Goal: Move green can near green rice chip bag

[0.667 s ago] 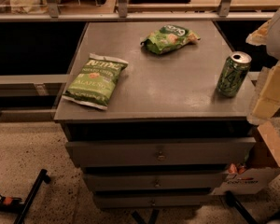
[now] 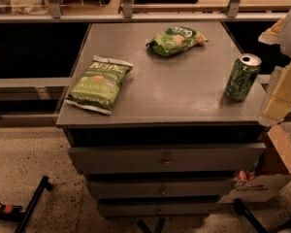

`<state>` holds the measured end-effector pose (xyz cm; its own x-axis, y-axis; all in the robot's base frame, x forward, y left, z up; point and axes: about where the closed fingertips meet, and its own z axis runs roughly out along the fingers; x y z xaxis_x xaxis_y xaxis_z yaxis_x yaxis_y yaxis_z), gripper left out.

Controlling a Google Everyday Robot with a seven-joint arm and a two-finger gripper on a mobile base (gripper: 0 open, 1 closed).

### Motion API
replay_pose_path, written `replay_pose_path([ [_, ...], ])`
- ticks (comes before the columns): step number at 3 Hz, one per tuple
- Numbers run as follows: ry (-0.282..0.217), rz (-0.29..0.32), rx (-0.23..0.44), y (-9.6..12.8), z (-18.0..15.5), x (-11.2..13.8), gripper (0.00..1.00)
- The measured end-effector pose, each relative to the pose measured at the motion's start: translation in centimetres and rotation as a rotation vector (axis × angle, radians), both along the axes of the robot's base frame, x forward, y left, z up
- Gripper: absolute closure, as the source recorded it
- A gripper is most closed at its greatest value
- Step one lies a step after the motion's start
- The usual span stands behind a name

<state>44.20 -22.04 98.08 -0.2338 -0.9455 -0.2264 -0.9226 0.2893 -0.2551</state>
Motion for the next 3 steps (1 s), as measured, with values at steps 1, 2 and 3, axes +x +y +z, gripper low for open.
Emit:
replay_pose_path([
  [1, -0.007, -0.028, 0.028, -1.4, 0.1, 1.7, 0.0],
  [2, -0.022, -0.05, 0.035, -2.9, -0.1, 4.0, 0.0],
  [3, -0.026, -0.077, 0.044, -4.2, -0.8, 5.5, 0.0],
])
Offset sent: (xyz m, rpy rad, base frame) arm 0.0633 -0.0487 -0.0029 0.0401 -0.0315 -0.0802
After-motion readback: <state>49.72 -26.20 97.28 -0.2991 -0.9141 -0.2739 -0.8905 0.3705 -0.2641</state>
